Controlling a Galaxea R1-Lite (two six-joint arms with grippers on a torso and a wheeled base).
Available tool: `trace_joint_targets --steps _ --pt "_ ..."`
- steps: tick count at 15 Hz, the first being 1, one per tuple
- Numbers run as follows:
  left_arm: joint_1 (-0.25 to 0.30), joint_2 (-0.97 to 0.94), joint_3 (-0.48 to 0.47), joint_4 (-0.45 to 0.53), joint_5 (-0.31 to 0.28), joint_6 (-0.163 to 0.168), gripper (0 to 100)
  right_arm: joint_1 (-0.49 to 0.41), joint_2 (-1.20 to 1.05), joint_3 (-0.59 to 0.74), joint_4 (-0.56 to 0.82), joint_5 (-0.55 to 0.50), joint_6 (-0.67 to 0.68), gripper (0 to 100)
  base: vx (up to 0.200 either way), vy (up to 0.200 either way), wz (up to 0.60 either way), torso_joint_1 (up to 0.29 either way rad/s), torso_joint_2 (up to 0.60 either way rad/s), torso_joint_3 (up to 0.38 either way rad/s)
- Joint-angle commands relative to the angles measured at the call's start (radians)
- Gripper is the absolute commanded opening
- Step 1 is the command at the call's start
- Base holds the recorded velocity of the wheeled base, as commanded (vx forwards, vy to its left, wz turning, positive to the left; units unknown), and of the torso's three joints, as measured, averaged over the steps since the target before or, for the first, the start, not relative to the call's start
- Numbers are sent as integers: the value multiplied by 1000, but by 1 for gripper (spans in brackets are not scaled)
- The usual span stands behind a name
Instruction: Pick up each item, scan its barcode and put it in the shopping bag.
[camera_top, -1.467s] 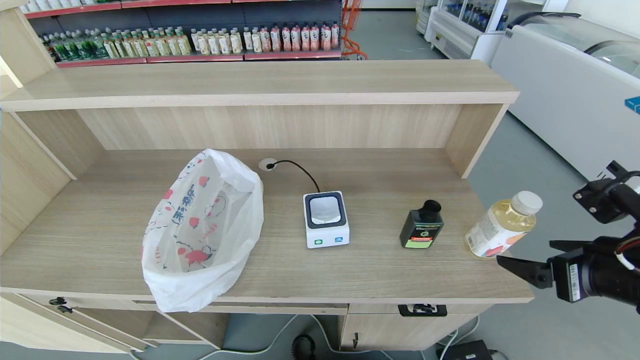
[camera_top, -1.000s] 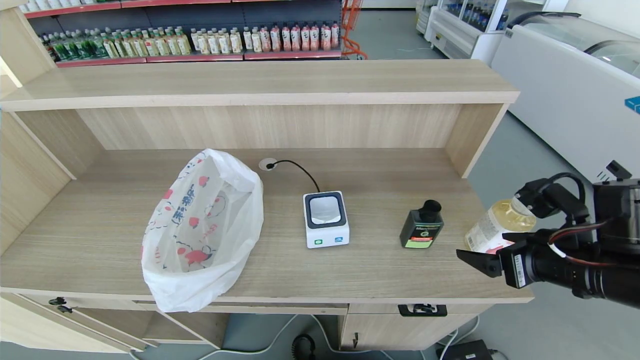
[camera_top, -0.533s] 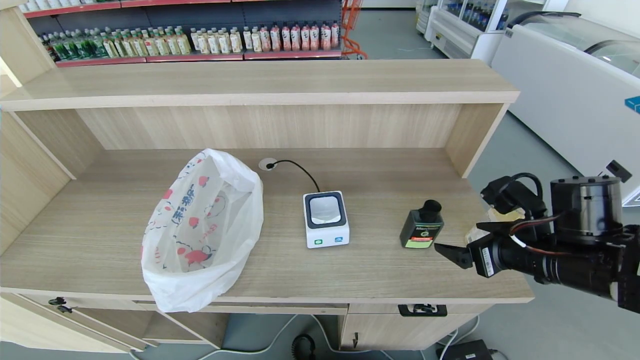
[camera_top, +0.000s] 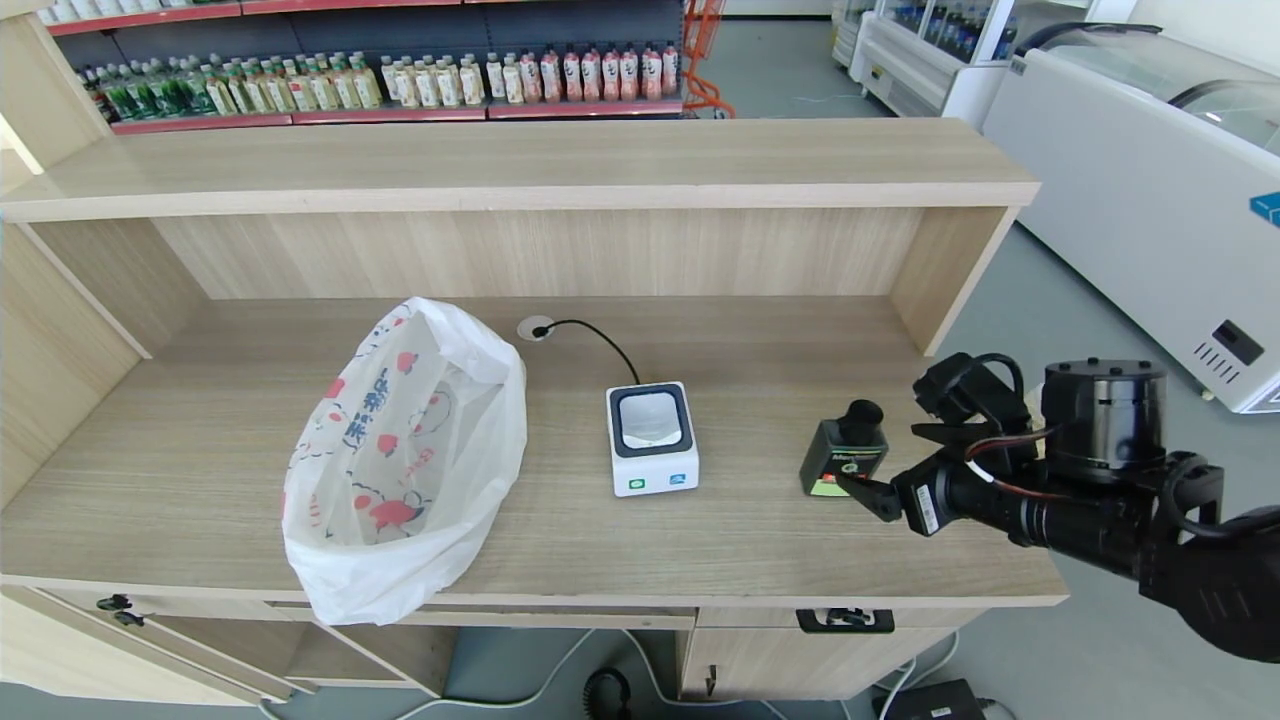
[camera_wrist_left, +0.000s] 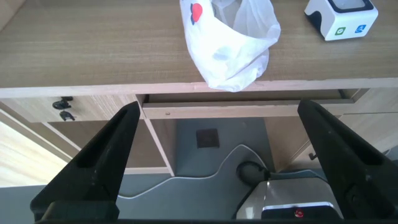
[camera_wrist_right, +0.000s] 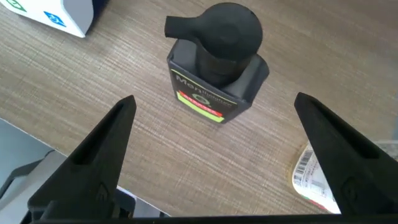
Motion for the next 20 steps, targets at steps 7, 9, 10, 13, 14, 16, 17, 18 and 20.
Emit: trace_joint_targets --steps 7,9,10,13,14,16,17,18,20 --pt "-1 0 0 0 0 0 100 -3 189 -42 -191 111 -68 100 0 0 0 0 0 0" --pt "1 0 0 0 0 0 100 -3 212 -44 -217 123 -89 100 0 0 0 0 0 0" --pt "-1 0 0 0 0 0 100 -3 244 -53 -249 145 -112 100 0 0 0 0 0 0" --pt "-1 0 0 0 0 0 100 -10 267 -67 -275 153 -126 100 0 0 0 0 0 0" --pt "1 0 0 0 0 0 100 -13 270 -67 -284 153 -126 100 0 0 0 0 0 0" --pt "1 0 0 0 0 0 100 -13 273 -64 -292 156 -126 100 0 0 0 0 0 0" --pt "1 0 0 0 0 0 100 -13 274 -64 -300 162 -126 100 0 0 0 0 0 0" --pt "1 0 0 0 0 0 100 -15 279 -64 -312 165 -126 100 0 0 0 0 0 0" --pt "1 0 0 0 0 0 100 -20 297 -67 -336 165 -126 100 0 0 0 0 0 0"
